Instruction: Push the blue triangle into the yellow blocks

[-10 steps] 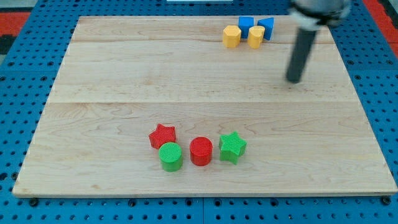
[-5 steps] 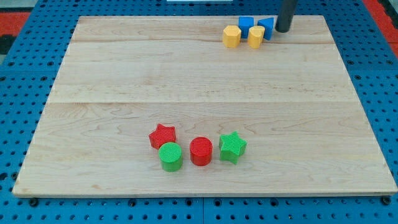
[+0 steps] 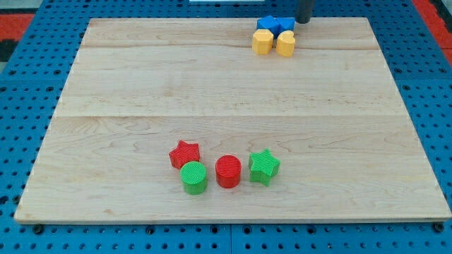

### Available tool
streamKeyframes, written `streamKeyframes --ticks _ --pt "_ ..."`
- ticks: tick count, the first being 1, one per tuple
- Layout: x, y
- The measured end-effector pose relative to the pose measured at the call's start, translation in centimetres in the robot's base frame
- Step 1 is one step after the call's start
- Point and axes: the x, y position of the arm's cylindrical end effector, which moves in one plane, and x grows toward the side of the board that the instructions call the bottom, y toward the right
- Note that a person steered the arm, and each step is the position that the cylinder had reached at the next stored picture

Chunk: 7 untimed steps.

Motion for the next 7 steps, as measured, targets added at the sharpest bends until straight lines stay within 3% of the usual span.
streamKeyframes --ticks 1,4,6,7 --pt "1.3 -3.0" --pt "1.8 -4.2" --pt "0.4 0.9" --pt "4.9 2.0"
